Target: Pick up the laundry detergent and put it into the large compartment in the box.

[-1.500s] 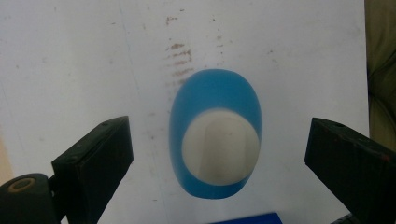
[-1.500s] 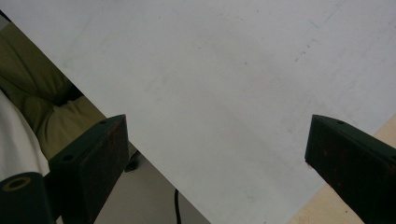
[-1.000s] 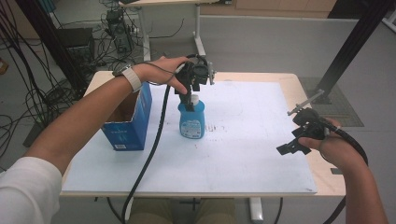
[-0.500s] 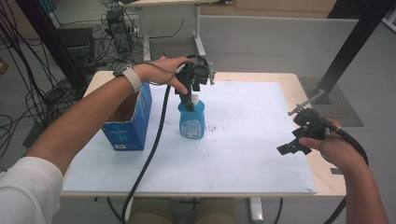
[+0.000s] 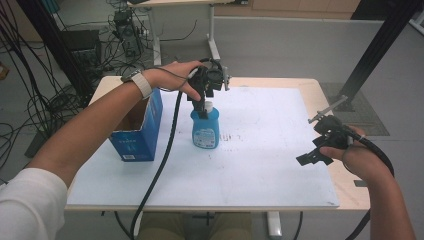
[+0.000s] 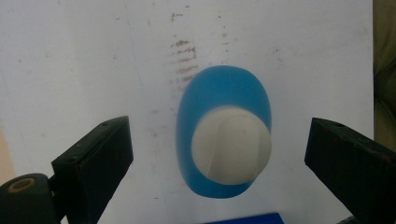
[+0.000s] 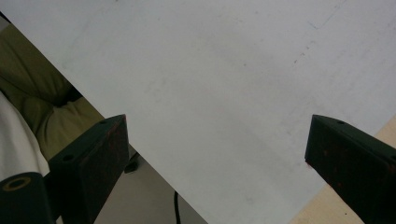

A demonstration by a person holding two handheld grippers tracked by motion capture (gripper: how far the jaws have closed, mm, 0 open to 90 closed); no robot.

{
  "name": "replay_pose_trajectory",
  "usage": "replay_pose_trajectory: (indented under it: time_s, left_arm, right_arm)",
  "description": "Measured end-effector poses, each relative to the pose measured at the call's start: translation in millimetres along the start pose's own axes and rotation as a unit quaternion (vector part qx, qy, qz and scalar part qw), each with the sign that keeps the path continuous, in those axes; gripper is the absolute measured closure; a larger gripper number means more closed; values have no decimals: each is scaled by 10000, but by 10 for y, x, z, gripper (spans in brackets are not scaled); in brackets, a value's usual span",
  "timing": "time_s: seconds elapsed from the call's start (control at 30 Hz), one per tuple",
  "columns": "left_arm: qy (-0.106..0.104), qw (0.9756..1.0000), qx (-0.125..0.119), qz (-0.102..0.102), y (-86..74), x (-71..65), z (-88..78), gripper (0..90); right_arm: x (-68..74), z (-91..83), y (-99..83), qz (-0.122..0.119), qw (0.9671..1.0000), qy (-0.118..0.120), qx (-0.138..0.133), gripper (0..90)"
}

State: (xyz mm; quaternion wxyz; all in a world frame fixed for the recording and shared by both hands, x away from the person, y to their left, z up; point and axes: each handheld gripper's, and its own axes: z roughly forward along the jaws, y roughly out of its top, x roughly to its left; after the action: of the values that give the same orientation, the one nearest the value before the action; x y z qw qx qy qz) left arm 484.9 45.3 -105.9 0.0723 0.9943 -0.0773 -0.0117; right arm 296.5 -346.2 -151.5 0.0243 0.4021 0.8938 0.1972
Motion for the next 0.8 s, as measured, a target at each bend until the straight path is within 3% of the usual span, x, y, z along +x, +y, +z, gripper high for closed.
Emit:
replay_pose_trajectory:
  time_s: [0.8]
  left_arm:
    - [7,10000,-34,4,2,4,15,81]
  right_arm:
    - [-8,-6,-9,-5,10000,-6,-8,63]
